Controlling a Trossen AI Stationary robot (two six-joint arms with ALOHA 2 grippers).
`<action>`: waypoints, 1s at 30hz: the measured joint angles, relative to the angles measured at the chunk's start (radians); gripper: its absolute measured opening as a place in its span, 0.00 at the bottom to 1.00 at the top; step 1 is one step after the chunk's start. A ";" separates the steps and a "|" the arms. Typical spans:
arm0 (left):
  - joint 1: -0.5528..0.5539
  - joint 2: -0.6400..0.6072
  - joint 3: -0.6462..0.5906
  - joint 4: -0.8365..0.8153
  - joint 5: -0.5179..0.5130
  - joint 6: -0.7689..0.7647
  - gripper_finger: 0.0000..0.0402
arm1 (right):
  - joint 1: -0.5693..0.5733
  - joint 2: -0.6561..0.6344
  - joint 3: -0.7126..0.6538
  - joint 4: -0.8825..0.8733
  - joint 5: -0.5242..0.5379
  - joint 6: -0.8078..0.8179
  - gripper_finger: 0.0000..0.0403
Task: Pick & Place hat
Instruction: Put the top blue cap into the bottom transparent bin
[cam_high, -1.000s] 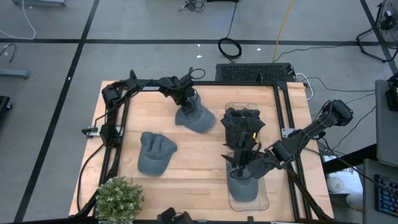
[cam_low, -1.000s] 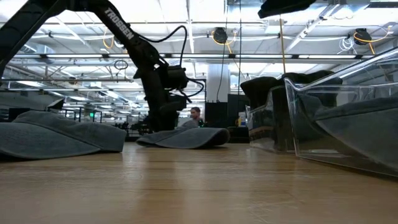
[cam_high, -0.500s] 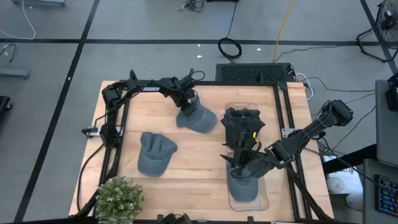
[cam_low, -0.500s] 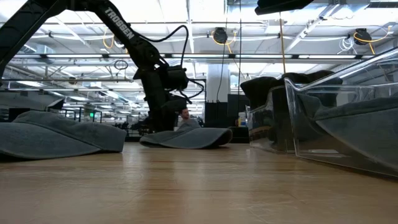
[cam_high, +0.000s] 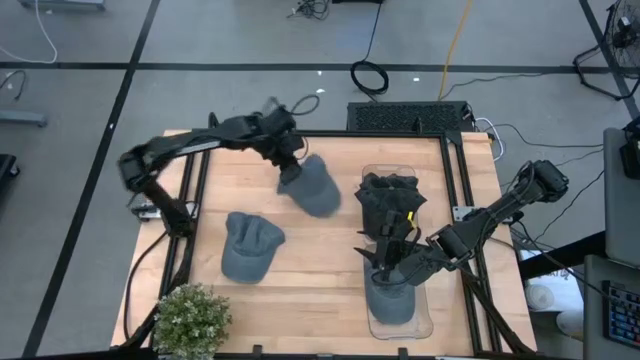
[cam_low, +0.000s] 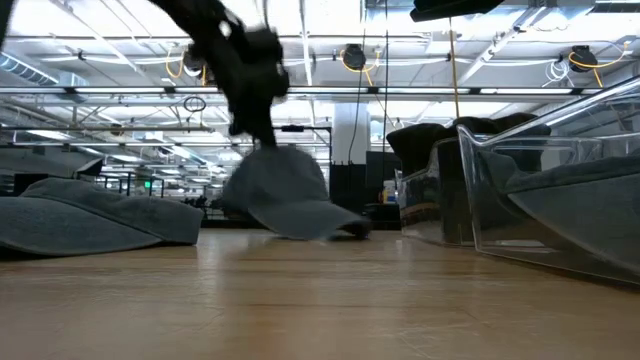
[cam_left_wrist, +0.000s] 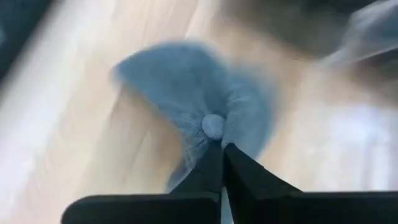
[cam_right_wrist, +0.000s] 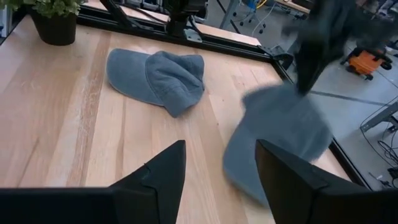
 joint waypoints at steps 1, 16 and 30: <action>-0.015 -0.047 0.001 0.005 0.000 0.008 0.01 | -0.004 0.000 0.000 0.000 0.000 0.000 0.45; -0.376 -0.444 0.003 0.078 -0.083 0.011 0.00 | -0.110 -0.004 0.000 0.087 0.001 -0.103 0.46; -0.615 -0.442 0.003 0.035 0.059 0.208 0.00 | -0.262 -0.004 0.000 0.253 -0.402 -0.150 0.50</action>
